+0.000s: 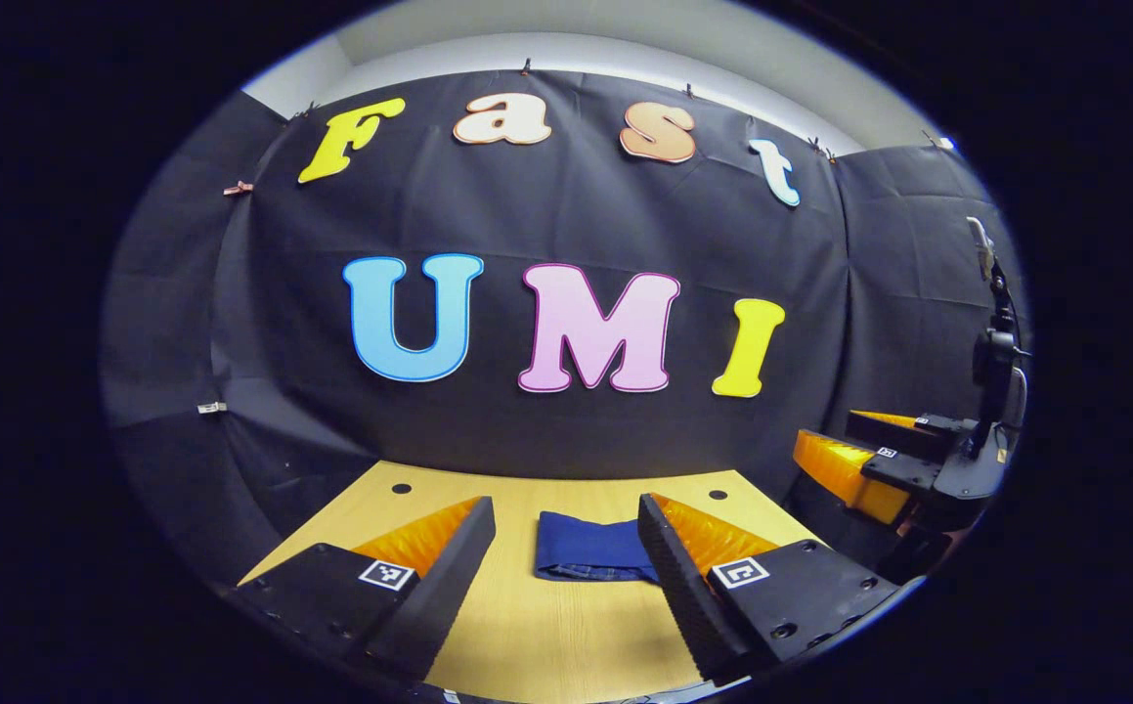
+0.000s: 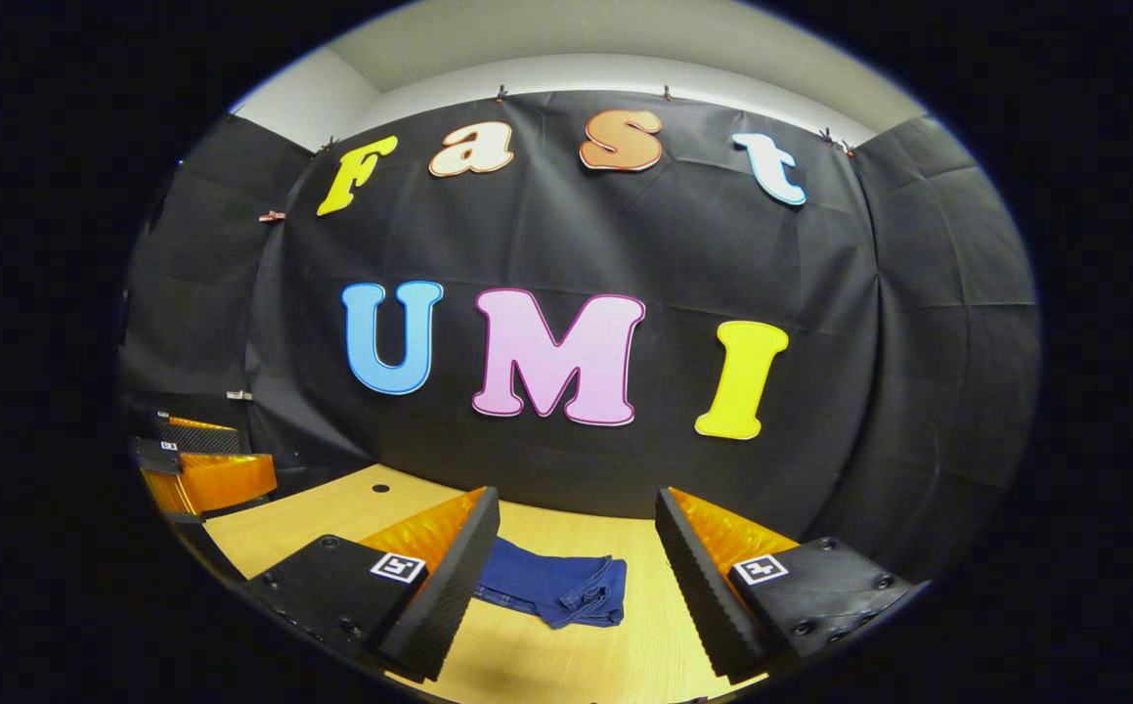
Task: Grasp the waist and the cuffs of the jeans and fold them to make the two legs overlap; first hold the waist and fold one-third of the jeans toward the cuffs, then hold the cuffs and fold the remaining one-third in the same direction to finish folding.
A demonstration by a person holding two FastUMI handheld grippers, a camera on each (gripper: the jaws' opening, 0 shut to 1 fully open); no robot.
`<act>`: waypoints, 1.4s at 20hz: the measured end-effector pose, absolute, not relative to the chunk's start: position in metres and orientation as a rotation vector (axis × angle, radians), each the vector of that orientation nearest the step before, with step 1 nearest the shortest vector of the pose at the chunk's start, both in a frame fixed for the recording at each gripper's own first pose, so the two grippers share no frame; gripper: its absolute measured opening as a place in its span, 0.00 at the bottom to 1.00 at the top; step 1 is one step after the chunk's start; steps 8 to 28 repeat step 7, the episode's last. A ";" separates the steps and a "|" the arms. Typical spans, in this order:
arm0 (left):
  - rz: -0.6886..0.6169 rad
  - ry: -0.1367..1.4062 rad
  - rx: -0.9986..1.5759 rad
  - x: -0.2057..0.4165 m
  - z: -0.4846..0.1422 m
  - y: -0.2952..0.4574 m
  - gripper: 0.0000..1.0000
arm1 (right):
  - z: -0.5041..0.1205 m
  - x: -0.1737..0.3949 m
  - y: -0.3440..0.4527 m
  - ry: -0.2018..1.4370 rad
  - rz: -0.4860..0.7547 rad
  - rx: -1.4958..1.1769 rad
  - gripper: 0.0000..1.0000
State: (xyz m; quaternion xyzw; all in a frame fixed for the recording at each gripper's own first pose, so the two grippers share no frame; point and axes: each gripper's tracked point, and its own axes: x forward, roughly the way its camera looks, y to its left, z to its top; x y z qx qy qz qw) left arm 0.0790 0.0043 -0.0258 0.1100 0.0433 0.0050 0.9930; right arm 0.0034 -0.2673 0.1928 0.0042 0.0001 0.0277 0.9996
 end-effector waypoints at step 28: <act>0.028 0.076 0.202 0.066 -0.018 0.024 0.95 | 0.200 -0.002 -0.252 -0.015 0.063 -0.006 0.98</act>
